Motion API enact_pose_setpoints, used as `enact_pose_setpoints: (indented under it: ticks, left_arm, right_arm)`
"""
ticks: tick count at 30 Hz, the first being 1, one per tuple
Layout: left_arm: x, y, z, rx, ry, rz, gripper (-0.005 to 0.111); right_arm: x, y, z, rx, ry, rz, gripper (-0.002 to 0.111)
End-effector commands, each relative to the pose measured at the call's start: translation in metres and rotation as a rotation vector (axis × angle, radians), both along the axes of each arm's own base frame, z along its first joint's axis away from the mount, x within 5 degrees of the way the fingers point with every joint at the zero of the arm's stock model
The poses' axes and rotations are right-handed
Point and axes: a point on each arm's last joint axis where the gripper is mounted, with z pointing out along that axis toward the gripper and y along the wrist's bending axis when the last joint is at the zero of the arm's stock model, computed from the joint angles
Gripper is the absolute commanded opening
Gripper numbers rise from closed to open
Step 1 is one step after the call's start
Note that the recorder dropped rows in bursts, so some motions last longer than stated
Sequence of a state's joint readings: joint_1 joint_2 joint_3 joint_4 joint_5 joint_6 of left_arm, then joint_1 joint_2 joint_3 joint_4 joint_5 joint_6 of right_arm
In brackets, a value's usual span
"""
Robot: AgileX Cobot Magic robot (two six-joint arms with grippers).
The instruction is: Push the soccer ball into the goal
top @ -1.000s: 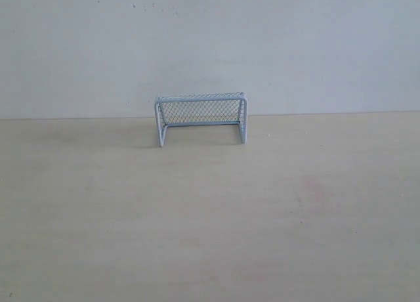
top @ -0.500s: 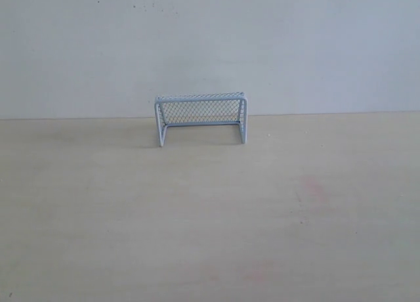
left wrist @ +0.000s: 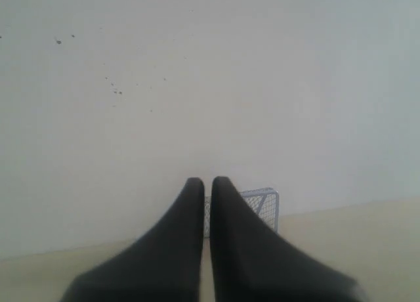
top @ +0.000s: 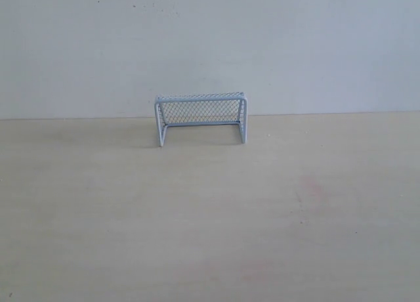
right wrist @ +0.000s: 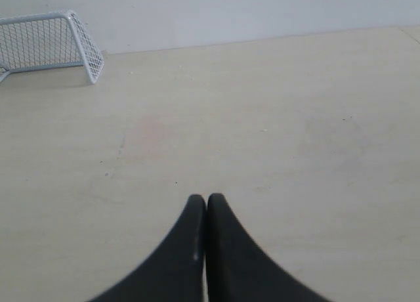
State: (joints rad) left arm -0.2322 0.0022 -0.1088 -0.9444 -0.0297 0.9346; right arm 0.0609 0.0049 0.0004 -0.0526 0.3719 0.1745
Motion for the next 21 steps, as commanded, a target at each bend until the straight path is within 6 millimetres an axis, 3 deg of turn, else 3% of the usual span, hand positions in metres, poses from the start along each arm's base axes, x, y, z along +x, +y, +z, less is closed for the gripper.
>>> enact_pose_setpoints:
  ticks: [1, 6, 12, 21]
  left_arm:
    - [0.0, -0.002, -0.003, -0.004, 0.023, -0.023, 0.004]
    - [0.001, -0.003, -0.01, -0.149, 0.103, -0.054, 0.004]
    - [0.006, -0.003, -0.035, -0.113, 0.16, -0.042, 0.004]
    - [0.007, -0.004, -0.043, -0.098, 0.212, -0.038, 0.004]
  right_arm:
    - [0.0, 0.0, 0.001, -0.004, -0.011, -0.003, 0.0]
    - [0.0, 0.0, 0.001, -0.004, -0.011, -0.003, 0.0]
    - [0.0, 0.0, 0.001, -0.004, -0.01, -0.003, 0.0]
    - [0.0, 0.0, 0.001, -0.004, -0.01, -0.003, 0.0]
